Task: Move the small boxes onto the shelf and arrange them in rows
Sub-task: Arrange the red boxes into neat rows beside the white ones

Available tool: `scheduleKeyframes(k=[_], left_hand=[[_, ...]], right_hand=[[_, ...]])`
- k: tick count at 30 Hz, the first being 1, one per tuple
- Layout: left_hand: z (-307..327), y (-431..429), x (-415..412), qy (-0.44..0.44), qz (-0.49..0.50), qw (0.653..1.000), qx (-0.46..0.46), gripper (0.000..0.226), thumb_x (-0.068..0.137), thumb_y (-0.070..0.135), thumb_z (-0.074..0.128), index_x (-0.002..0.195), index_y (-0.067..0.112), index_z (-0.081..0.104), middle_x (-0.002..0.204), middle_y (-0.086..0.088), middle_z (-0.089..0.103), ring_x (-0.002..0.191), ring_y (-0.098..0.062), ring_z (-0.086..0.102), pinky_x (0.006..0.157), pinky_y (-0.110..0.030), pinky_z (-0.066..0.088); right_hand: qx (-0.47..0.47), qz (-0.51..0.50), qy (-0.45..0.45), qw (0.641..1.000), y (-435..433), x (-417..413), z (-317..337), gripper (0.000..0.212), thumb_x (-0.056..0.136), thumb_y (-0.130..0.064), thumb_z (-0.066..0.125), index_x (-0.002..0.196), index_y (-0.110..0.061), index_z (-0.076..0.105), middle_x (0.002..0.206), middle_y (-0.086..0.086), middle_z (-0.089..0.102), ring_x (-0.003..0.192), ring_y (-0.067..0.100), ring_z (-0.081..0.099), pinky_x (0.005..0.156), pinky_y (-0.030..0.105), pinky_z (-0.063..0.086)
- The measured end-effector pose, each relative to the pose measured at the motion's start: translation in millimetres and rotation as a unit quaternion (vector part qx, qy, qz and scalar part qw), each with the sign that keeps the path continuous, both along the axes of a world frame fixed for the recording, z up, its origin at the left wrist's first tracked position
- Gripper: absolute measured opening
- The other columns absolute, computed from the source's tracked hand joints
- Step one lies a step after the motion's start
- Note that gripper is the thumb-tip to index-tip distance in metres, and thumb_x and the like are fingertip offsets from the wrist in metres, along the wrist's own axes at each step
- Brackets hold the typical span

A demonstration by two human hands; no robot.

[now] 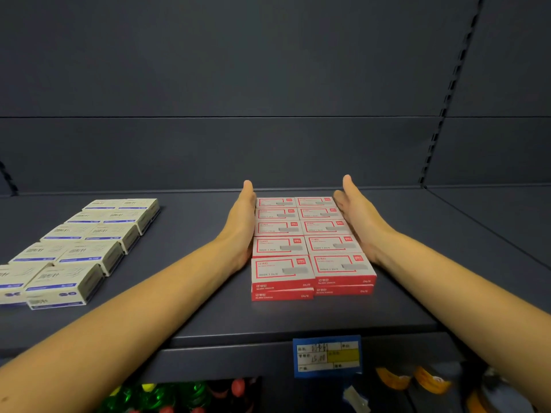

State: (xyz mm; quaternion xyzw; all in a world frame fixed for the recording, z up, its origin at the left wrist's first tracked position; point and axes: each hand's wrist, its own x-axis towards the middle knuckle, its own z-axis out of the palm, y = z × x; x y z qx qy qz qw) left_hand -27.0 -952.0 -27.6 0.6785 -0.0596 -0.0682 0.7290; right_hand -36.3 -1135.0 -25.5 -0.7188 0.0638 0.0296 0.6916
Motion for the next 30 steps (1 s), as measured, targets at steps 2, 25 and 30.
scheduleKeyframes(k=[2,25,30], left_hand=[[-1.6,3.4,-3.3,0.015,-0.003,1.0,-0.007,0.048,0.096,0.052,0.016,0.128,0.025,0.04,0.062,0.015,0.067,0.043,0.002,0.062,0.045,-0.015,0.05],[-7.0,0.1,13.5,-0.052,0.036,0.996,0.059,0.037,0.099,0.043,0.019,0.073,0.032,0.043,0.051,0.019,0.063,0.049,0.008,0.061,0.05,-0.01,0.047],[-1.0,-1.8,44.6,-0.063,0.066,0.985,0.148,0.033,0.097,0.035,0.031,0.094,0.012,0.055,0.086,0.0,0.061,0.078,-0.013,0.06,0.08,-0.031,0.046]], right_hand=[[0.01,0.019,0.004,1.0,-4.9,-6.7,-5.3,0.065,0.093,-0.059,0.021,0.129,-0.01,0.044,0.092,-0.016,0.067,0.058,-0.005,0.064,0.045,0.017,0.052],[-0.104,-0.004,-0.052,0.993,-9.5,6.0,-0.8,0.04,0.097,-0.046,0.03,0.094,-0.025,0.064,0.086,-0.01,0.073,0.094,0.013,0.065,0.093,0.032,0.041],[-0.159,-0.001,-0.068,0.985,-7.1,31.1,7.3,0.04,0.096,-0.034,0.038,0.116,-0.004,0.056,0.094,-0.002,0.065,0.081,0.01,0.059,0.085,0.03,0.042]])
